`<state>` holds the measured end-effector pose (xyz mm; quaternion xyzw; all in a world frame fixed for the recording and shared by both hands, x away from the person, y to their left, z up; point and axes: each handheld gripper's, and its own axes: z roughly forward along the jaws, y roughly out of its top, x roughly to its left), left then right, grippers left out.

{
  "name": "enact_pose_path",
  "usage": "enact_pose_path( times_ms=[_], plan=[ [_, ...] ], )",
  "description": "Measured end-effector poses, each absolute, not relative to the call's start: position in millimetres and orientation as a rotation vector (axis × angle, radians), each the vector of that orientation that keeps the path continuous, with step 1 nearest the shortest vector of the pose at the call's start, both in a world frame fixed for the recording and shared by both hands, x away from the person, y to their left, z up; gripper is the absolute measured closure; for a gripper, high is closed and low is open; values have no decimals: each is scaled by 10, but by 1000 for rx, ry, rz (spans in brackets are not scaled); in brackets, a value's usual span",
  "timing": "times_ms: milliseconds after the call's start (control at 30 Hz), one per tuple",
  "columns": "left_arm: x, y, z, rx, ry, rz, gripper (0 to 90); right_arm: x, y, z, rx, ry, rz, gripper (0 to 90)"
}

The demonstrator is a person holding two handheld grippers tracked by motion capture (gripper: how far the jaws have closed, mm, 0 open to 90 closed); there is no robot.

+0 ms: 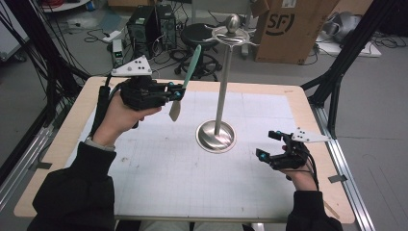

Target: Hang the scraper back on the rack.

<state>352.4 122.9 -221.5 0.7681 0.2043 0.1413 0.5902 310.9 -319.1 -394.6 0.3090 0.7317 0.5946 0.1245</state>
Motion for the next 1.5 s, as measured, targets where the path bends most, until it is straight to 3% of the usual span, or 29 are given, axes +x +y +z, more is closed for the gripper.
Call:
enact_pose_path(
  times_ms=[1500],
  plan=[
    [3744, 962, -2272, 1765, 505, 337, 803, 3130, -3219, -3957, 917, 2129, 1745, 4]
  ],
)
